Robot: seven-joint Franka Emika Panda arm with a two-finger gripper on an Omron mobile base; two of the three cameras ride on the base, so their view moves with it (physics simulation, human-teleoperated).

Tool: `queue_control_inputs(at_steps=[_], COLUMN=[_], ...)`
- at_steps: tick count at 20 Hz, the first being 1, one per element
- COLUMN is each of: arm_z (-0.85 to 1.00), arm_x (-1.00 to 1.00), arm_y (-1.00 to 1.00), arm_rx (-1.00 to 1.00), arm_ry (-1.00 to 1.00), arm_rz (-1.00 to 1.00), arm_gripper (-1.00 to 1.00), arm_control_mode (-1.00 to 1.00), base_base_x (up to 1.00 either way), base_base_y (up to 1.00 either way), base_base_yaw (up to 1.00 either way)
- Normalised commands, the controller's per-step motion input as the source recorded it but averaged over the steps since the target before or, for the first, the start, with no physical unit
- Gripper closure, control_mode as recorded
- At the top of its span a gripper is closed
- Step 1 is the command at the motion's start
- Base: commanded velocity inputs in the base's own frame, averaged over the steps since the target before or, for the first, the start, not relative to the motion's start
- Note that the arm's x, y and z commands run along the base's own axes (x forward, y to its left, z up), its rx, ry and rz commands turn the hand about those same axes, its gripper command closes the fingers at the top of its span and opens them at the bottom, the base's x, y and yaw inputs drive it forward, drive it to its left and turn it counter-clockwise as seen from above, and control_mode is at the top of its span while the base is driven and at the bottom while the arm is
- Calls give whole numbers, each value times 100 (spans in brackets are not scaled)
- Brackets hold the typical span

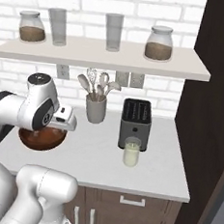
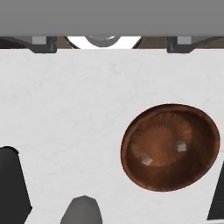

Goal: Grab a lemon wedge from the fridge and one ice cube from the ice bowl, and put them in the glass of lemonade.

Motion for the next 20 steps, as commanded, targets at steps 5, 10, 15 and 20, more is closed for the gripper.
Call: queue_control_inputs(at_steps=[5,10,15,20], arm_z=[-13,-8,-13,-40], arm_x=[3,12,22,43], arm_y=[100,100,76,30], arm_rx=[-2,0,3,8], arm_ry=[4,4,10,3], arm_rz=[0,3,4,9], arm_gripper=[-100,-100,-100,-100], arm_control_mode=[-100,-100,-100,-100], base_base_x=[0,0,0,0], base_base_y=[0,0,0,0], base_base_yaw=[0,0,0,0])
